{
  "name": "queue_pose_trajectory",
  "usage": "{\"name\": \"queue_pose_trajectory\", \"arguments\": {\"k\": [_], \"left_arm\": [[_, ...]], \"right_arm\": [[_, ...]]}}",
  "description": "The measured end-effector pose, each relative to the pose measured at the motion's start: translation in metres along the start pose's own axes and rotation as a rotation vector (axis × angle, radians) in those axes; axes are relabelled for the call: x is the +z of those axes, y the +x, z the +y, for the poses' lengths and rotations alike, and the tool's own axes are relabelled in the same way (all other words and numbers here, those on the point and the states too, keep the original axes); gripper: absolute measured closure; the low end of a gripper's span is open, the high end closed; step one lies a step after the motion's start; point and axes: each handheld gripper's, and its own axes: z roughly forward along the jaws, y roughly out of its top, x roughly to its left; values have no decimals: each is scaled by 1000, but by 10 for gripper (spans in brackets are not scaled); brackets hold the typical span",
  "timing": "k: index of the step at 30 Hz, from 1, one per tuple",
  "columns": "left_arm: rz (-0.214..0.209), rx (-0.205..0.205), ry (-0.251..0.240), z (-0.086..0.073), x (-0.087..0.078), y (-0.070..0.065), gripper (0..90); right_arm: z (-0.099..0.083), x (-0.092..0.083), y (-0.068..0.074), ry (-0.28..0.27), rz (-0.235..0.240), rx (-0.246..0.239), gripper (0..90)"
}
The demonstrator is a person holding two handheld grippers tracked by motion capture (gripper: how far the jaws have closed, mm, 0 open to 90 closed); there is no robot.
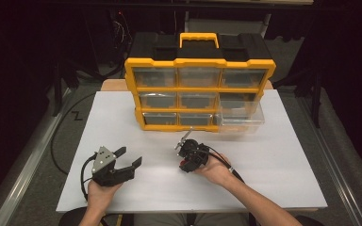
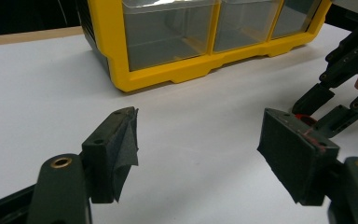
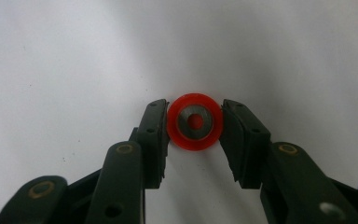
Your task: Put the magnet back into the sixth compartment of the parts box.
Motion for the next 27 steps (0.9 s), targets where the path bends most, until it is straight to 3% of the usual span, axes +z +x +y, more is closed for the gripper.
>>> {"name": "queue_pose_trajectory", "arguments": {"k": [13, 27], "left_arm": [[3, 3, 0, 0, 0, 0, 283], [3, 6, -5, 0, 0, 0, 280]], "right_arm": [[-2, -3, -3, -1, 16, -11, 651], [-6, -16, -4, -26, 25, 17, 651]]}}
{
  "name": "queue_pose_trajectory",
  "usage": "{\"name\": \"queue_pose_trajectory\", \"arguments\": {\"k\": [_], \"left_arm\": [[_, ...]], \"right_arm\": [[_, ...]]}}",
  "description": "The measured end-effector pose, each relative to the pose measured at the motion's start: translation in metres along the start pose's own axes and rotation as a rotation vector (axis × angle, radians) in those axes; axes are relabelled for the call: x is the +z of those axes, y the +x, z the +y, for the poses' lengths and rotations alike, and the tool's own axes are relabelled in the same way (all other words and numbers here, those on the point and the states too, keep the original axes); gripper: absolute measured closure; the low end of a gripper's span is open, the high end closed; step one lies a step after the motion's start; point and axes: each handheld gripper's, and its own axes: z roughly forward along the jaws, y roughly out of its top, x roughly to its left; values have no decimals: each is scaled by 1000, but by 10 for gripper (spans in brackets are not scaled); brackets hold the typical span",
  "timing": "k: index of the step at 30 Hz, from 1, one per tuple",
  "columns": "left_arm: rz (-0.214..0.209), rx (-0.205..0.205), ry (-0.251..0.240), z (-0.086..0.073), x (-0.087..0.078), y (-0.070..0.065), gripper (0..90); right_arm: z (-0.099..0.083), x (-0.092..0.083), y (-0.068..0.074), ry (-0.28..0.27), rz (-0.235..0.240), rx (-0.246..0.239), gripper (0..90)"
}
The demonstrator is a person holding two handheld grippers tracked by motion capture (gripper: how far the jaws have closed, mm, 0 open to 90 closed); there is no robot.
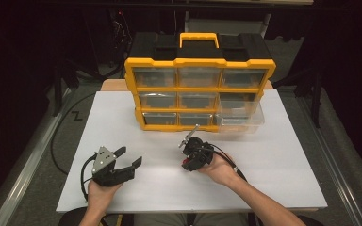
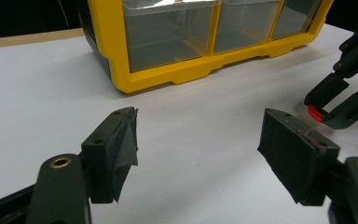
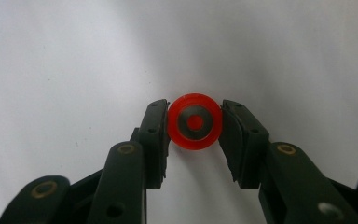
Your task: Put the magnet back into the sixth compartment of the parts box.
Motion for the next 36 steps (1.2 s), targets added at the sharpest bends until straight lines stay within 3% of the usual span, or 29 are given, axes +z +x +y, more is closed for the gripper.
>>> {"name": "queue_pose_trajectory", "arguments": {"k": [36], "left_arm": [[-2, 5, 4, 0, 1, 0, 277]], "right_arm": [[-7, -36, 2, -41, 13, -11, 652]]}}
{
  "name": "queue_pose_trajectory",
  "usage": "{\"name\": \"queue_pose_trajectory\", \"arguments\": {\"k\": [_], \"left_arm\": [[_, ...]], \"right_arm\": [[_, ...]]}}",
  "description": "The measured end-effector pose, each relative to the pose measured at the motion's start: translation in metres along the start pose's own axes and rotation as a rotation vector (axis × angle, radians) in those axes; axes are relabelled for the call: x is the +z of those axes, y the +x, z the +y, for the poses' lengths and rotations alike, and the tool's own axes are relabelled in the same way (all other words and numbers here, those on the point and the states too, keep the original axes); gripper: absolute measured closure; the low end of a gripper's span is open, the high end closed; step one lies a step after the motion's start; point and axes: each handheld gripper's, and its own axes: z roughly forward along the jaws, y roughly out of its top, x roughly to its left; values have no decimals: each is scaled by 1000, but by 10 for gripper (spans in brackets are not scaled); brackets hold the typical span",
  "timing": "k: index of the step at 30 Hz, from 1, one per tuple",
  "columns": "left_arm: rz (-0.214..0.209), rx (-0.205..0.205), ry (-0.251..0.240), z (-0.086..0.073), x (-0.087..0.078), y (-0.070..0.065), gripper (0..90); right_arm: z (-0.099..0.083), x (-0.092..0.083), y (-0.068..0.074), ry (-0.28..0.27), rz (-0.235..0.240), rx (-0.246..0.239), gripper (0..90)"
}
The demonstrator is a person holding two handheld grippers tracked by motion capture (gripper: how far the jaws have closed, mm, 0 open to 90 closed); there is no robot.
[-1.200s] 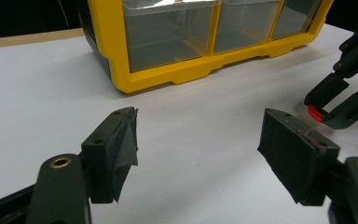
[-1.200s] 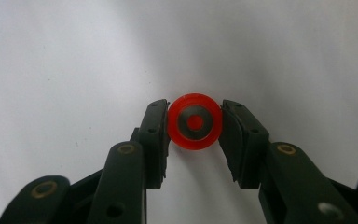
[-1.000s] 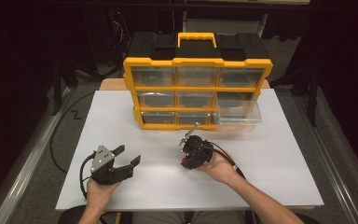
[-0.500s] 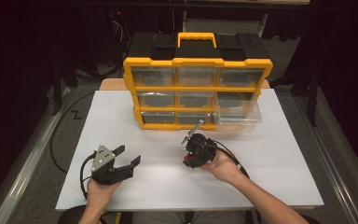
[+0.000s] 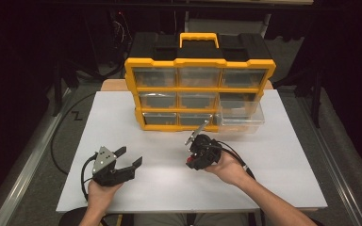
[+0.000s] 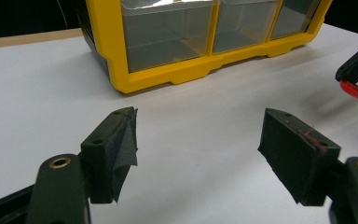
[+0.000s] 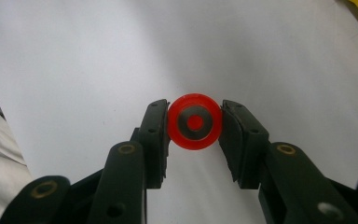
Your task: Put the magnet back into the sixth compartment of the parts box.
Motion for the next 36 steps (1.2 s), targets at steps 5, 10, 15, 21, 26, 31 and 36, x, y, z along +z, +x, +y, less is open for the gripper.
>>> {"name": "queue_pose_trajectory", "arguments": {"k": [5, 10, 15, 21, 26, 31, 36], "left_arm": [[2, -2, -2, 0, 0, 0, 276], [1, -7, -6, 0, 0, 0, 276], [-1, -9, -6, 0, 0, 0, 276], [0, -6, -5, 0, 0, 0, 276], [0, -6, -4, 0, 0, 0, 276], [-1, -7, -6, 0, 0, 0, 276], [-1, -6, -6, 0, 0, 0, 276]], "right_arm": [[-1, -5, -1, -12, 4, -2, 652], [-1, -9, -2, -18, 6, -1, 652], [-1, -14, -3, -27, 2, -3, 652], [-1, -22, -4, -34, 4, -4, 653], [0, -29, -4, -43, 2, -5, 653], [0, -38, -6, -58, 1, 0, 652], [1, -46, -8, -72, -3, 5, 653]]}}
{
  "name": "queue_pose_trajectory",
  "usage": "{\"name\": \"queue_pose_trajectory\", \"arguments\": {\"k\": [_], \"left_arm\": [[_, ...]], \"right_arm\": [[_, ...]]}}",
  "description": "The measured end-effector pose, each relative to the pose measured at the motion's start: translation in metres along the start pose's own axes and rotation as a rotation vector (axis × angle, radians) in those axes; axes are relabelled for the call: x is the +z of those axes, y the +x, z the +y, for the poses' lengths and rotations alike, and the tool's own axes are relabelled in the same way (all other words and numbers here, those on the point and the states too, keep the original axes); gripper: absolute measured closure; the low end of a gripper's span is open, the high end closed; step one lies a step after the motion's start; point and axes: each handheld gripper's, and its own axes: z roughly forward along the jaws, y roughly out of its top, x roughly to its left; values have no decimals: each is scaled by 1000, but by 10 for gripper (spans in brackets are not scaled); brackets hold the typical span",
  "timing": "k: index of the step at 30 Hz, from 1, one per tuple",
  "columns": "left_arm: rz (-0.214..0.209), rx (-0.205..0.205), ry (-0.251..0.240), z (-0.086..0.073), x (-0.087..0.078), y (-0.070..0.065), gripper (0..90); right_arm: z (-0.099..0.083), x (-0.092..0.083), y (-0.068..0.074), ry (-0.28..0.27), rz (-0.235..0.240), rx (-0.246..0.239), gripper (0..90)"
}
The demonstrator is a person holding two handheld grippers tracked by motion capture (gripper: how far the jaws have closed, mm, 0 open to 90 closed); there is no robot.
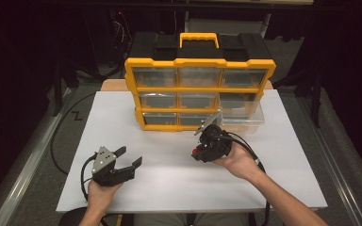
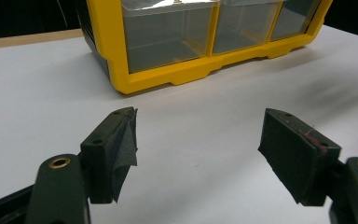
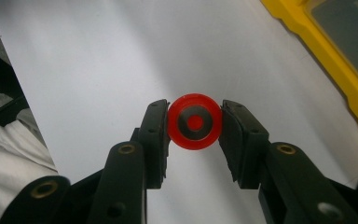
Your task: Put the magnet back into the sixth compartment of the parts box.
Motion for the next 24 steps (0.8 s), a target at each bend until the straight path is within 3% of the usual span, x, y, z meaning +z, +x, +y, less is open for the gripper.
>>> {"name": "queue_pose_trajectory", "arguments": {"k": [24], "left_arm": [[-1, -4, 3, 0, 1, 0, 275]], "right_arm": [[8, -40, -9, -60, -41, 10, 653]]}}
